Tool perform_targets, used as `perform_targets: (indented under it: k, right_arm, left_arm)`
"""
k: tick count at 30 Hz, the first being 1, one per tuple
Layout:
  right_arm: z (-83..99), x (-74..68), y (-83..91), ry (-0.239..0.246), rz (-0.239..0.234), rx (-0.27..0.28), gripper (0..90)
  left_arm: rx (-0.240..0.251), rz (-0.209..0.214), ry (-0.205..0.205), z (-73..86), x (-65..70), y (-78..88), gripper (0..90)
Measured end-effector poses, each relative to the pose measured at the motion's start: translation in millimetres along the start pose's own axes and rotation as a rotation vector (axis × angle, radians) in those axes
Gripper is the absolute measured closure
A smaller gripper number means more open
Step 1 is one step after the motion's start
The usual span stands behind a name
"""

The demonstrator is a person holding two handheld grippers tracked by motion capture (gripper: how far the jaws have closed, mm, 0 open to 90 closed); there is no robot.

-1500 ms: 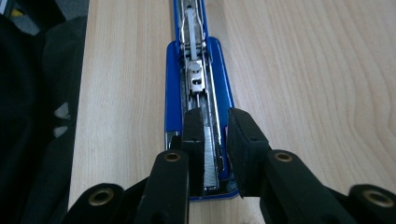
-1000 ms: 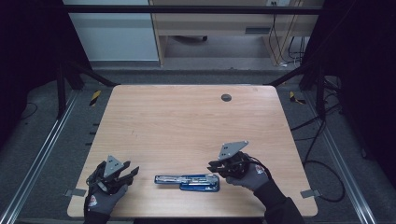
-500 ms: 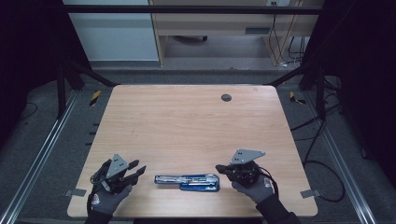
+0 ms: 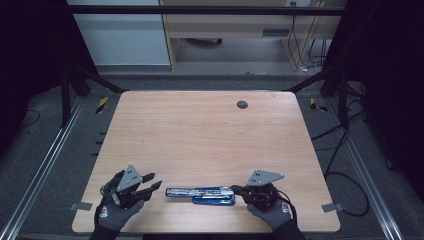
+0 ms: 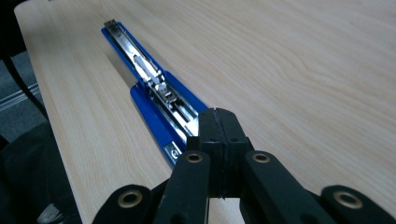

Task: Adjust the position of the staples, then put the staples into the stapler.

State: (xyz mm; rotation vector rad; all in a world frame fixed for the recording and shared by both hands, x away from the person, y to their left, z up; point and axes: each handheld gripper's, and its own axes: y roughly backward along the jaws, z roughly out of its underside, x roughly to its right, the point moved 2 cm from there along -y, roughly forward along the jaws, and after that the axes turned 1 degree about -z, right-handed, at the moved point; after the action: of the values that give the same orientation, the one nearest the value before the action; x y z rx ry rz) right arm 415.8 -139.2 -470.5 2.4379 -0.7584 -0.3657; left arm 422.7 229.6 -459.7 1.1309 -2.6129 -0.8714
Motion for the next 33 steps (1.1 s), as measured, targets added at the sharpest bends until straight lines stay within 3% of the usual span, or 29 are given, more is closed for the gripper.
perform_targets:
  k: [7,19,30,33]
  right_arm:
    - [2.4,-2.3,-0.1,-0.008,-0.003,-0.006,90.0]
    - [7.7,-6.0,-1.5,-0.007,-0.013,-0.022,90.0]
    - [10.5,-9.5,-3.9,-0.003,-0.021,-0.029,90.0]
    - [10.6,-9.7,-4.7,-0.009,-0.025,-0.037,90.0]
  left_arm:
    - [-0.003,0.046,-0.056,-12.7,0.2,-3.5,56.3]
    - [-0.053,0.149,-0.162,-25.6,2.9,-12.7,51.4]
    - [-0.146,0.240,-0.285,-33.6,4.9,-19.1,49.2]
    - [-0.164,0.246,-0.310,-34.9,6.2,-21.0,47.9]
